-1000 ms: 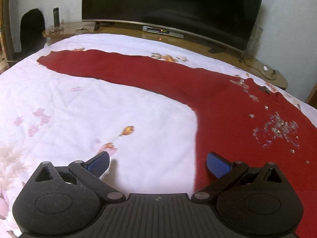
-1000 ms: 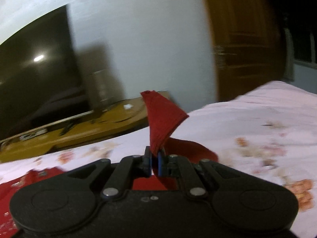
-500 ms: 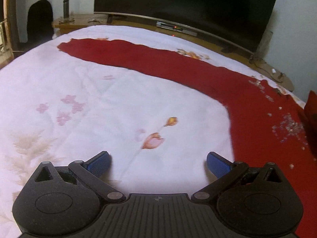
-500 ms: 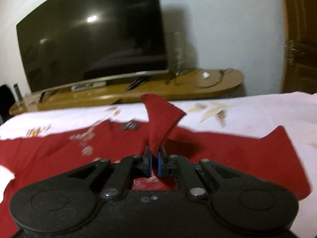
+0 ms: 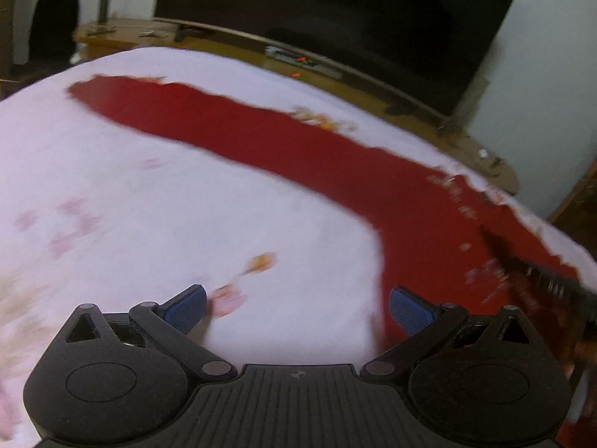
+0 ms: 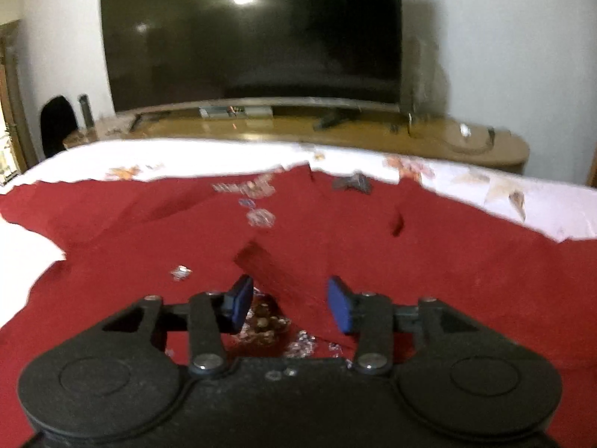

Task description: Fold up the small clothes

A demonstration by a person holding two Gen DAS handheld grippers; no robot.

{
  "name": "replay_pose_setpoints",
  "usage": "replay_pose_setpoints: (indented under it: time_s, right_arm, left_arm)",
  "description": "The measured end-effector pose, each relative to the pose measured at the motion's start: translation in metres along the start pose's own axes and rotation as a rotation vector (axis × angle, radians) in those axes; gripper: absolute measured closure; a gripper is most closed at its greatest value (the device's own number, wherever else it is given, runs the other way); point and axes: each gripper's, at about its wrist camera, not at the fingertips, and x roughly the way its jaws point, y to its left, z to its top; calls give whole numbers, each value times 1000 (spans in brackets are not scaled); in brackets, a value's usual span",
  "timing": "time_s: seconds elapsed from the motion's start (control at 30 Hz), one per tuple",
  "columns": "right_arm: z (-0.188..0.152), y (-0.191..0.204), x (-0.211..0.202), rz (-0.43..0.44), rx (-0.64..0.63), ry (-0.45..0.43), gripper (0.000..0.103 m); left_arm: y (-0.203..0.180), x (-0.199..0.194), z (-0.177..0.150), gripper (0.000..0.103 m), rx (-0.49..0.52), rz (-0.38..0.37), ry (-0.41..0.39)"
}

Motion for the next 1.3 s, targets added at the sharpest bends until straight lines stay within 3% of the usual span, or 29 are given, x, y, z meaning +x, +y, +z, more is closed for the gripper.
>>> replay_pose_setpoints:
  time_s: [0.1, 0.13, 0.17, 0.23, 0.4, 0.53, 0.6, 0.63, 0.67, 0.77, 0.87, 1.1, 1.3]
  right_arm:
    - [-4, -13, -23, -26, 49, -33, 63]
    - [-7, -22, -33, -38, 85, -39, 63]
    - [-10, -31, -40, -52, 112, -43, 63]
    - [-16, -53, -54, -84, 166, -49, 63]
    - [-29, -100, -83, -158, 276, -66, 63]
    - [-42, -145, -101, -185, 404, -86, 62]
    - [-50, -167, -106, -183, 487, -90, 62]
    - [-55, -179, -108, -171, 540, -91, 62]
    - [-60, -190, -110, -156, 590, -92, 61]
    - [-74, -215, -109, -103, 723, -85, 61]
    - [-80, -223, -105, -87, 758, -72, 61]
    - [-73, -212, -86, -120, 668, 3, 60]
    - [-63, -197, -77, -194, 577, 27, 60]
  left_arm:
    - [-38, 17, 15, 1, 6, -110, -12]
    - [-55, 25, 20, 6, 22, -151, -16]
    - [-72, 32, 23, 29, 41, -180, -17]
    - [-107, 57, 30, 43, 75, -227, 33]
    - [-170, 106, 36, 43, 62, -344, 118]
    - [-198, 144, 36, 43, 58, -327, 192]
    - [-207, 152, 34, 47, 68, -322, 185]
    - [-212, 154, 33, 70, 87, -313, 181]
    - [-217, 159, 33, 100, 101, -308, 189]
    - [-222, 165, 36, 100, 99, -325, 185]
    - [-223, 149, 41, 100, 118, -353, 140]
    - [-202, 117, 71, 100, 124, -408, 90]
    - [-168, 115, 76, 100, 69, -386, 96]
